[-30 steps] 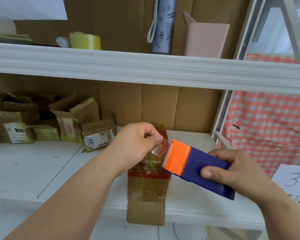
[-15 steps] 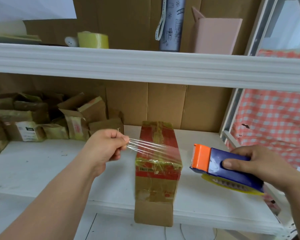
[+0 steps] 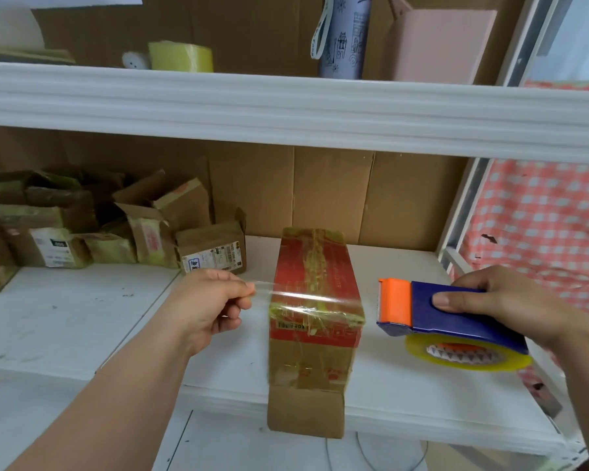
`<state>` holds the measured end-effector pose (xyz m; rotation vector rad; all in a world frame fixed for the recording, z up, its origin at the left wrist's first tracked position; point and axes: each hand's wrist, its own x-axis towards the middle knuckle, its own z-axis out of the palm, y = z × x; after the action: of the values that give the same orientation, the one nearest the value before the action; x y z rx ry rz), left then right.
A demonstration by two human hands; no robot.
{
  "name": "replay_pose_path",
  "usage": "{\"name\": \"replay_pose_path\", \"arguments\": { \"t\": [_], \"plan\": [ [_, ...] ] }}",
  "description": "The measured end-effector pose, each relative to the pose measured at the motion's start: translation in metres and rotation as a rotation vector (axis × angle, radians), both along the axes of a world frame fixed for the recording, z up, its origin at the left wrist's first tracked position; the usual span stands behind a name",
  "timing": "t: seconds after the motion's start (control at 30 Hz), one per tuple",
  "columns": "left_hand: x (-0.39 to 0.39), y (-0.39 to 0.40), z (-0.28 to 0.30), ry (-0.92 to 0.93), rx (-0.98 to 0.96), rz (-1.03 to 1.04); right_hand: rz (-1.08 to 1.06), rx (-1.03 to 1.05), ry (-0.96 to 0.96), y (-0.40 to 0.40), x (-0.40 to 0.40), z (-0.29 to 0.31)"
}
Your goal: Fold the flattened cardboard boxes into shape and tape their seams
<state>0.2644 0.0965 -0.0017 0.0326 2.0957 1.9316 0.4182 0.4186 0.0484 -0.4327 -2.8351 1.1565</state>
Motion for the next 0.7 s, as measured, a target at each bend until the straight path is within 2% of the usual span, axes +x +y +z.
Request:
{"name": "replay_pose_path", "arguments": {
  "t": [0.27, 0.53, 0.7],
  "plan": [
    [-0.002, 0.006, -0.009, -0.051, 0.031, 0.014, -0.024, 0.021, -0.048, -0.002, -0.01, 0.001],
    [0.006, 0.008, -0.027, -0.226, 0.072, 0.003, -0.027, -0.009, -0.098, -0.001, -0.016, -0.014],
    [0.009, 0.01, -0.029, -0.255, 0.004, -0.071, 0.004, -0.03, -0.137, -0.003, -0.02, -0.024]
  ]
}}
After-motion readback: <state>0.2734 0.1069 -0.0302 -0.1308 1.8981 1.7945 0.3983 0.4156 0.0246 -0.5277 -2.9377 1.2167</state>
